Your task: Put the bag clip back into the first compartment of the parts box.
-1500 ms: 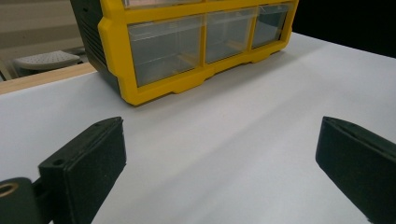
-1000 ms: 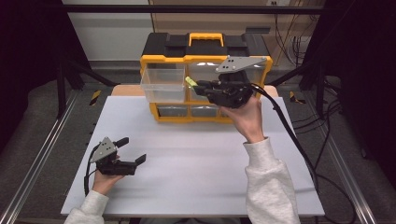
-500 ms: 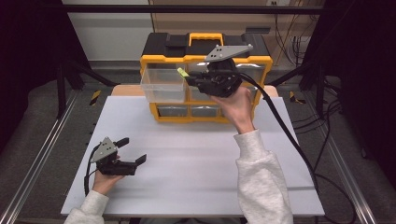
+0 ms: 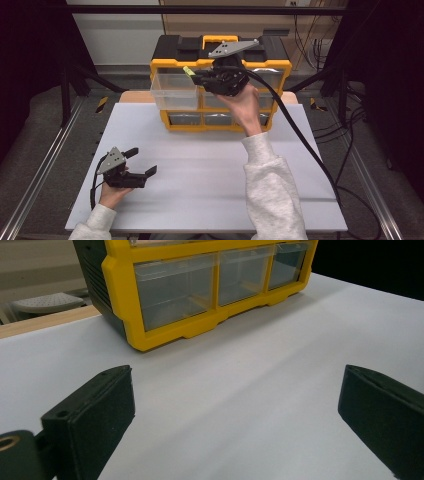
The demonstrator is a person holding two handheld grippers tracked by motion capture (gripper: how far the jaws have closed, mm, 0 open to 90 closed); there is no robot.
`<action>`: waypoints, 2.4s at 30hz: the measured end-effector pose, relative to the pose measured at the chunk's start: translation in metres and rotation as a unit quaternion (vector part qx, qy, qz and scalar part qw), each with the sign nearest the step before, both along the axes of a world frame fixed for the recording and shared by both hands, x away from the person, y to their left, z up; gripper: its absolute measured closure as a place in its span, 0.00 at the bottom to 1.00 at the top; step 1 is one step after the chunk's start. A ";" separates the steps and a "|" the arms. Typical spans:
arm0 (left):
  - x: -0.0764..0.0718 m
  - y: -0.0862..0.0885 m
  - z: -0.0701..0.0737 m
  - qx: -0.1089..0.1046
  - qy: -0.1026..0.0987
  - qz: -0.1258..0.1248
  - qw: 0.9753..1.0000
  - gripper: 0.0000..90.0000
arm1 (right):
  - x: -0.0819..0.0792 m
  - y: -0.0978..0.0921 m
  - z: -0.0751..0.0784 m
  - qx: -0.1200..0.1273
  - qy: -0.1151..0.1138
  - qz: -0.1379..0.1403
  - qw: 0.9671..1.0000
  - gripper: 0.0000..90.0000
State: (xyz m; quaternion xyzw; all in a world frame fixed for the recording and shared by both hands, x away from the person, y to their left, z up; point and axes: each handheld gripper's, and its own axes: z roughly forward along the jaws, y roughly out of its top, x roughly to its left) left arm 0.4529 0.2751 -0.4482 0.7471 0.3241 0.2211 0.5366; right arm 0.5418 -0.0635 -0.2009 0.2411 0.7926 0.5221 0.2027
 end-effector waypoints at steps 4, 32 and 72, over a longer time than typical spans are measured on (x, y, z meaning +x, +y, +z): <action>0.000 0.001 0.000 -0.001 0.001 0.000 1.000 0.02 | 0.004 0.005 -0.001 0.002 -0.001 0.001 1.000 0.87; 0.000 0.000 0.000 0.000 0.001 -0.001 1.000 0.02 | 0.027 0.032 -0.018 -0.011 0.013 -0.009 1.000 0.87; 0.000 0.000 0.000 0.000 0.002 -0.001 1.000 0.02 | 0.022 0.034 -0.022 -0.016 -0.013 -0.033 0.999 0.60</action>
